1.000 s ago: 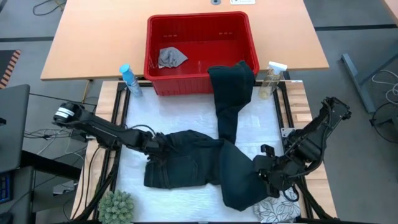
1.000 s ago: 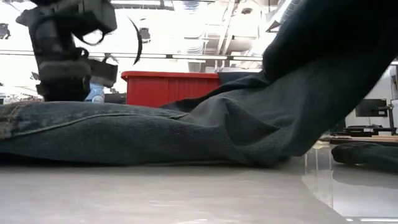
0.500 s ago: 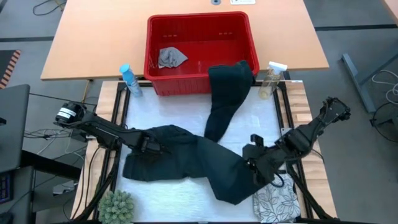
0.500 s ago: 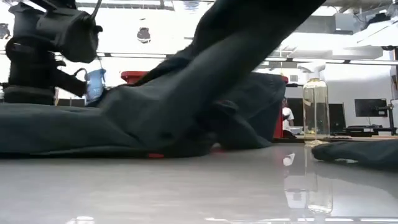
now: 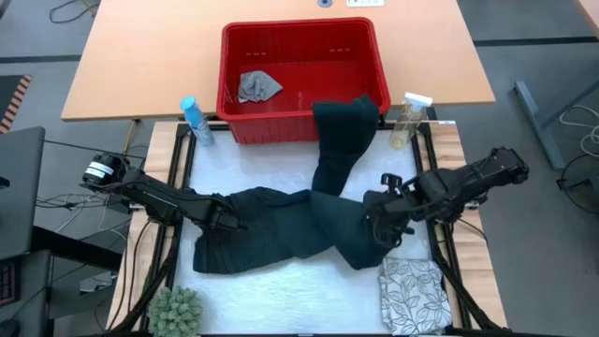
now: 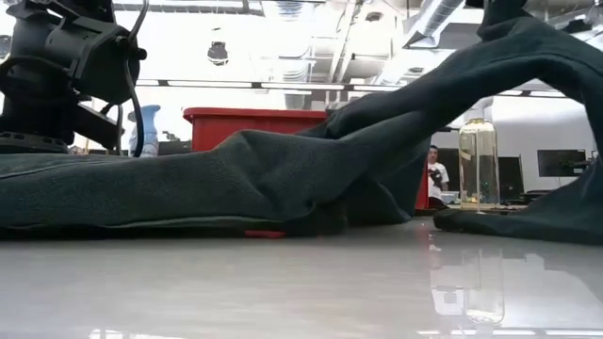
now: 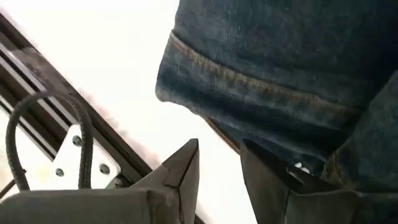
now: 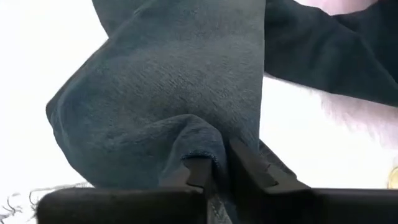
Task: Fold laundry
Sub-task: Fold the dark blue pants
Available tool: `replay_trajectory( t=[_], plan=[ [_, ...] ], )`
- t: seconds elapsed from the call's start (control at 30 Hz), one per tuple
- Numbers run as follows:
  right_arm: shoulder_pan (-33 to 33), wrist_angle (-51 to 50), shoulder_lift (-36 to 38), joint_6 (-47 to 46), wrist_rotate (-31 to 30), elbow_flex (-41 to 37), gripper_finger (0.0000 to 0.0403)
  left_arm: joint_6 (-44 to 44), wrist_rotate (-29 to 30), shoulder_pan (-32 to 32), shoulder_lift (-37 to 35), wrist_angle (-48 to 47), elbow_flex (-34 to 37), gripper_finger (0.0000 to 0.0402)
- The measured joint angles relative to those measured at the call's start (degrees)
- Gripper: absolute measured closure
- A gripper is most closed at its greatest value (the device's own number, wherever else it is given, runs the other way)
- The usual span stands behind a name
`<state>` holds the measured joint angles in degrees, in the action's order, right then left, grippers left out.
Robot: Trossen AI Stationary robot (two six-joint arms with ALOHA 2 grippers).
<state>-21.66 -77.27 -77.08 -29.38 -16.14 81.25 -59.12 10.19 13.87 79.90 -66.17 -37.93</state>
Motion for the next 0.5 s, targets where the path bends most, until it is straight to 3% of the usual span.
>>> replay_trajectory(
  t=[0.13, 0.33, 0.5],
  plan=[
    [1.3, -1.3, 0.0, 2.4, -0.4, 1.5, 0.0285, 0.0, 1.3, 0.0, 0.0, 1.8, -0.1, 0.0295],
    [3.6, -4.2, 0.1, 3.7, -4.2, 12.0, 0.0209, 1.5, 1.6, 0.0, 0.0, 4.4, -0.1, 0.0295],
    [2.9, -7.5, 0.4, 1.7, -7.9, 20.6, 0.018, 1.4, 0.4, -0.1, -0.1, 6.4, 1.9, 0.0295]
  ],
)
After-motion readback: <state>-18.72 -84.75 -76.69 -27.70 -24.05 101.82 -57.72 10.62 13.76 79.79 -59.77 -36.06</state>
